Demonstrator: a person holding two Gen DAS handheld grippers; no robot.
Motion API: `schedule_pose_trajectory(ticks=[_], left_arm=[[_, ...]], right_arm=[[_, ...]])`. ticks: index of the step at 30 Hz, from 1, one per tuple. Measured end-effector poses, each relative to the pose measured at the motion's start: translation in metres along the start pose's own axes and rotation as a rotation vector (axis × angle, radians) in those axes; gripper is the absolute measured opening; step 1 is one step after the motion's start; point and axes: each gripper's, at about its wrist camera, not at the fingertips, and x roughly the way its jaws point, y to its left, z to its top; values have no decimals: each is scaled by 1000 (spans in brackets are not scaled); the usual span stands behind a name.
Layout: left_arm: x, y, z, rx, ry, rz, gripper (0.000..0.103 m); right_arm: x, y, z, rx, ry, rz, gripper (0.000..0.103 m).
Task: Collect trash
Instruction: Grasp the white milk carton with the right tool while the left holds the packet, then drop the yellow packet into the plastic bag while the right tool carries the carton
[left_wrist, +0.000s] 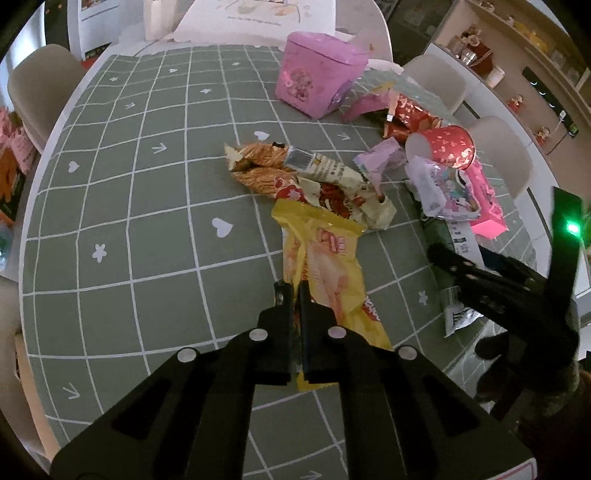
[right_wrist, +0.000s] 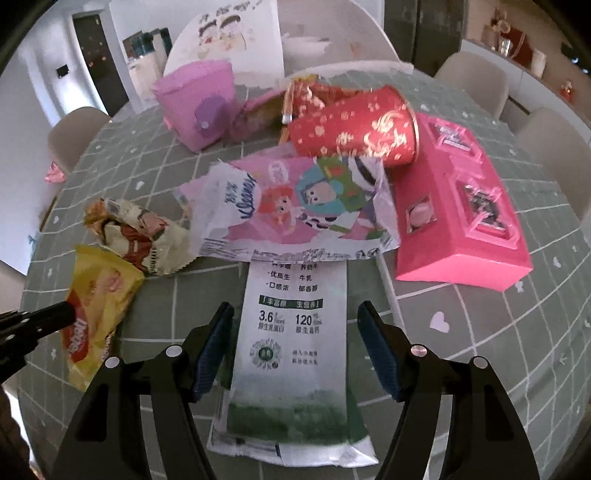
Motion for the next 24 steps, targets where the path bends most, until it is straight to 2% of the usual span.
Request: schedule_pose_trajectory(ticks=[8, 10, 12, 14, 16, 17, 24], left_arm=[[-5, 0, 1, -5, -16, -7, 3], [-6, 1, 1, -13, -16, -11, 3], [-6, 2, 0, -19, -15, -12, 3], [-6, 2, -1, -23, -15, -12, 3], [-6, 2, -2, -24, -14, -11, 3], [-7, 2, -3, -24, -14, -10, 3], [-22, -9, -4, -27, -51, -18, 3]], right_arm=[[8, 8, 6, -21, 13, -52, 66], [9, 8, 9, -13, 27, -54, 69], [12, 12, 11, -34, 53, -46, 76], [13, 13, 14, -38, 63, -43, 76], [13, 13, 16, -49, 61, -49, 69], [11, 12, 16, -51, 49, -46, 53], [-53, 9, 7, -86, -85, 5, 50]])
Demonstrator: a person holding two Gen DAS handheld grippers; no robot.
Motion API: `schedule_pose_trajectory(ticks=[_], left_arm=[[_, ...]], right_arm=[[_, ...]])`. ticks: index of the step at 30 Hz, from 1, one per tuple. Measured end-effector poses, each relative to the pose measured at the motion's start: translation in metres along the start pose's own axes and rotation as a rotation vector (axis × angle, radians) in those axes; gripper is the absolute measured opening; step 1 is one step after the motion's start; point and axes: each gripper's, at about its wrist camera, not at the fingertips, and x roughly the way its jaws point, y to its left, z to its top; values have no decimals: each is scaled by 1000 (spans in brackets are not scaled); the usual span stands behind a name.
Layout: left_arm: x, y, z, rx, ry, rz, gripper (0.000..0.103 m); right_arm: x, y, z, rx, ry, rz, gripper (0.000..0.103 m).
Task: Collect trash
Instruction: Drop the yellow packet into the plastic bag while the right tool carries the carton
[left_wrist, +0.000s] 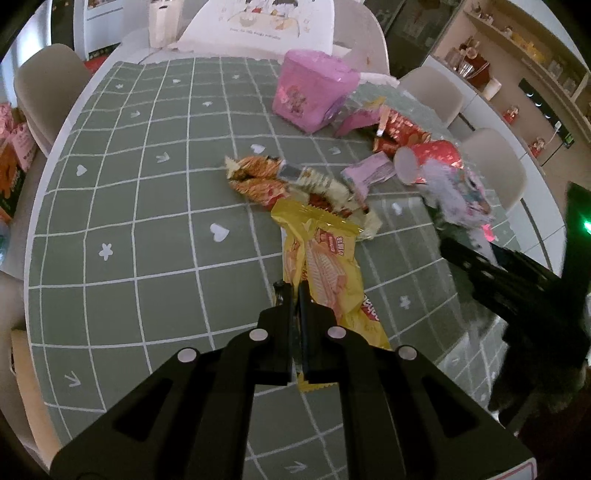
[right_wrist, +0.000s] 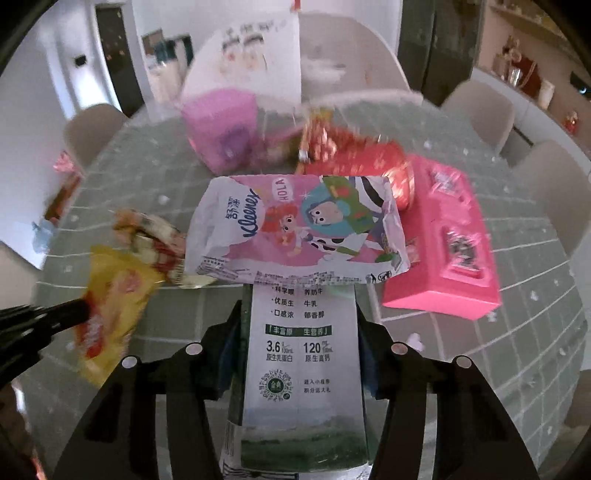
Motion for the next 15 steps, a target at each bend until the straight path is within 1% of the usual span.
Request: schedule_pose_trajectory(ticks=[1, 3, 4, 5, 6, 7, 8, 10, 11, 15], left_arm=[[-3, -3, 1, 4, -7, -4, 3], [-13, -13, 2, 9, -32, -19, 3], [-17, -17, 3, 13, -41, -20, 3], [-22, -23, 3, 20, -56, -17, 3], [-25, -27, 3, 20, -63, -13, 3], [-29, -32, 2, 15, -70, -11, 3], [-31, -35, 1, 10, -70, -10, 3], [-38, -44, -5, 8, -77, -7, 3], [-42, -48, -9, 14, -84, -1, 3], [-44, -60, -23, 6, -73, 11, 3]], right_arm=[[-13, -3, -2, 10, -15, 27, 50], [-37, -14, -4, 77, -31, 131, 50], [-50, -19, -5, 80, -37, 116, 50], [-52, -21, -6, 65, -24, 94, 50], [-46, -24, -11, 35, 50, 80, 50], [-40, -29, -19, 41, 114, 73, 50], [-37, -36, -25, 60, 146, 69, 50], [-33, -49, -46, 88, 222, 102, 50], [-33, -54, -57, 95, 250, 111, 50], [-43, -67, -91, 71, 285, 105, 50]])
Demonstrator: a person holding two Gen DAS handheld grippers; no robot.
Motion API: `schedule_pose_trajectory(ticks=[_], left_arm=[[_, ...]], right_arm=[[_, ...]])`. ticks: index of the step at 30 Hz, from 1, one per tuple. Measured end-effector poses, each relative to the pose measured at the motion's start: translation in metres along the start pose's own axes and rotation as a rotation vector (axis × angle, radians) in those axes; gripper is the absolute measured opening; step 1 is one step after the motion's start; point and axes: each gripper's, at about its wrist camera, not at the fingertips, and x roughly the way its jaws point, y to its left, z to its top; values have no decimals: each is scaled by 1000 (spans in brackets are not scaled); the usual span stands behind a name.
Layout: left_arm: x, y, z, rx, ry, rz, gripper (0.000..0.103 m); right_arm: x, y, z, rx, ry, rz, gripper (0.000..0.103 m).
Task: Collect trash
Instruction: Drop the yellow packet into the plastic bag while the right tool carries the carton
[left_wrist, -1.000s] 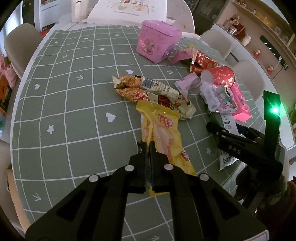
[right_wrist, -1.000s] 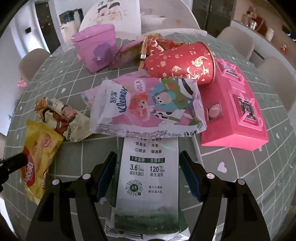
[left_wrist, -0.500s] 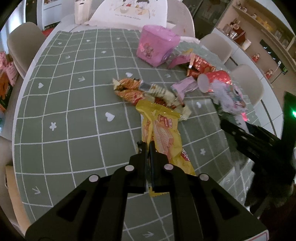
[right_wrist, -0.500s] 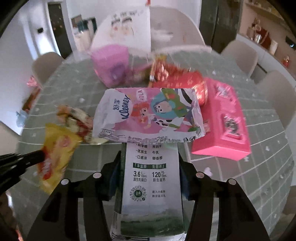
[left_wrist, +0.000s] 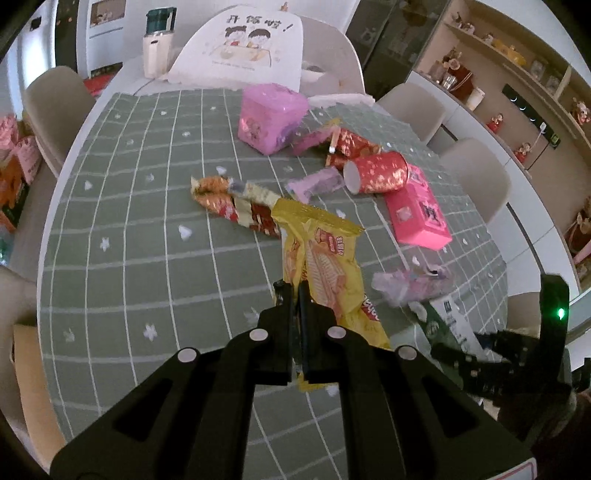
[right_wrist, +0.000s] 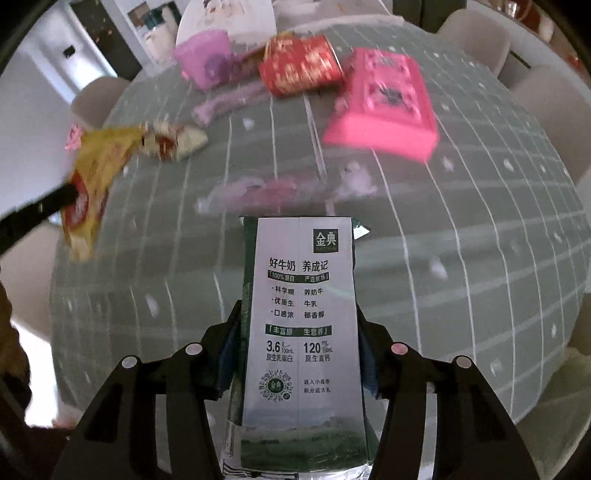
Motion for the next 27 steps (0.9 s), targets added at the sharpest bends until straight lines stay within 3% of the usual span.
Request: schedule_pose_trajectory(ticks=[4, 6, 12, 15, 20, 27], left_arm=[[-1, -10, -15, -13, 13, 6, 3], [-5, -21, -20, -4, 8, 3, 3], [-24, -74, -20, 74, -60, -40, 3], [-36, -107, -18, 139, -102, -73, 3], [-46, -182, -23, 250, -125, -194, 3], [-34, -296, -60, 419, -64, -390, 3]], right_arm=[[-17, -12, -24, -14, -35, 8, 50], [-36, -17, -33, -21, -117, 17, 50], [-120, -40, -53, -16, -444, -80, 50], [-151, -57, -66, 21, -539, -118, 50], [-197, -105, -107, 117, -646, -205, 51], [-241, -176, -185, 274, -705, -375, 51]])
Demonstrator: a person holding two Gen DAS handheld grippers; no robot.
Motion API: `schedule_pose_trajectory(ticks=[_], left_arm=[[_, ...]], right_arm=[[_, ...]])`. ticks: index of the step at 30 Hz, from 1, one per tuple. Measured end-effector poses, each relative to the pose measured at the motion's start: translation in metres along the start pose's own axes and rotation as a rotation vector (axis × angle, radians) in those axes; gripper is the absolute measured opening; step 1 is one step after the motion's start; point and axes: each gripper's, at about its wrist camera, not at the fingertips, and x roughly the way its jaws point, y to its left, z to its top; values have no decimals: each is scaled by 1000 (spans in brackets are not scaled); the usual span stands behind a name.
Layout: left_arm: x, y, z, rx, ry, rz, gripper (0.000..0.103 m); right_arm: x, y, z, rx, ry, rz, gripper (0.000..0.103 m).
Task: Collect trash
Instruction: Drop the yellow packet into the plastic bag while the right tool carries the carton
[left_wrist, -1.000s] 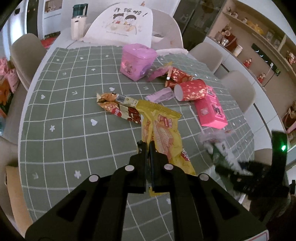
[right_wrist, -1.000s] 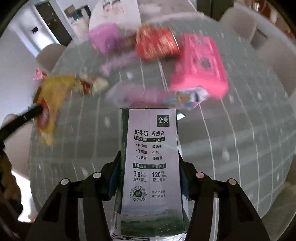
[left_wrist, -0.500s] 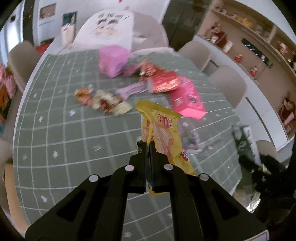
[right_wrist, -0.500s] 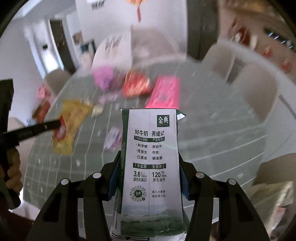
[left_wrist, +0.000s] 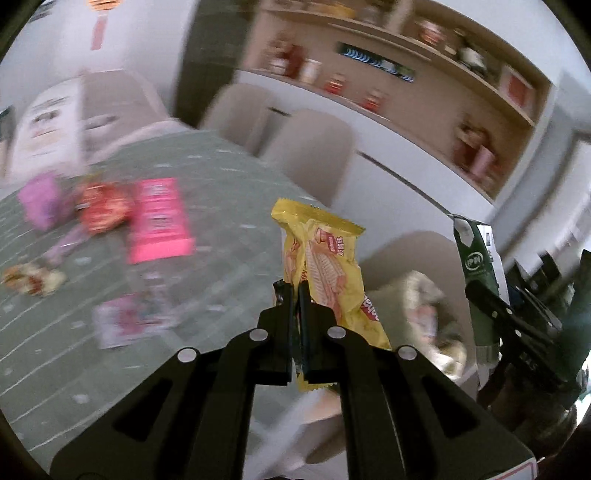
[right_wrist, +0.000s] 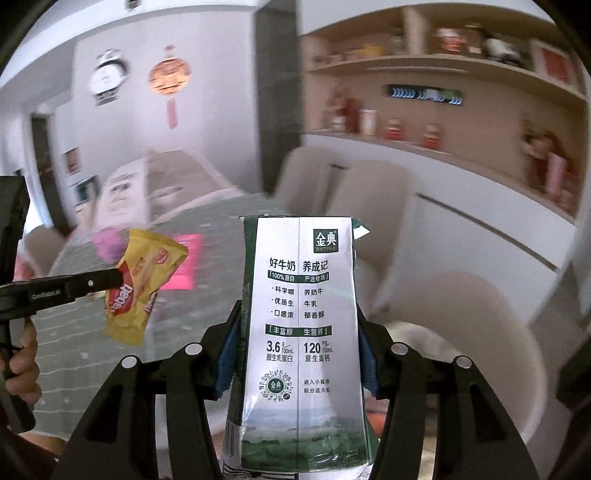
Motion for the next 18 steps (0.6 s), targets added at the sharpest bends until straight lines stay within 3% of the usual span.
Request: schedule_pose_trajectory(ticks=[7, 10, 15, 18], left_arm=[[83, -127, -8, 150, 98, -201, 3], [112, -170, -14, 206, 134, -238, 3], [152, -205, -22, 251, 199, -232, 4], [162, -209, -27, 222, 248, -251, 20]], right_arm=[[-45, -103, -50, 163, 16, -198, 51], [-57, -134, -66, 221, 15, -248, 51], [-68, -161, -88, 292, 11, -280, 51], [-66, -166, -96, 310, 20, -278, 51]])
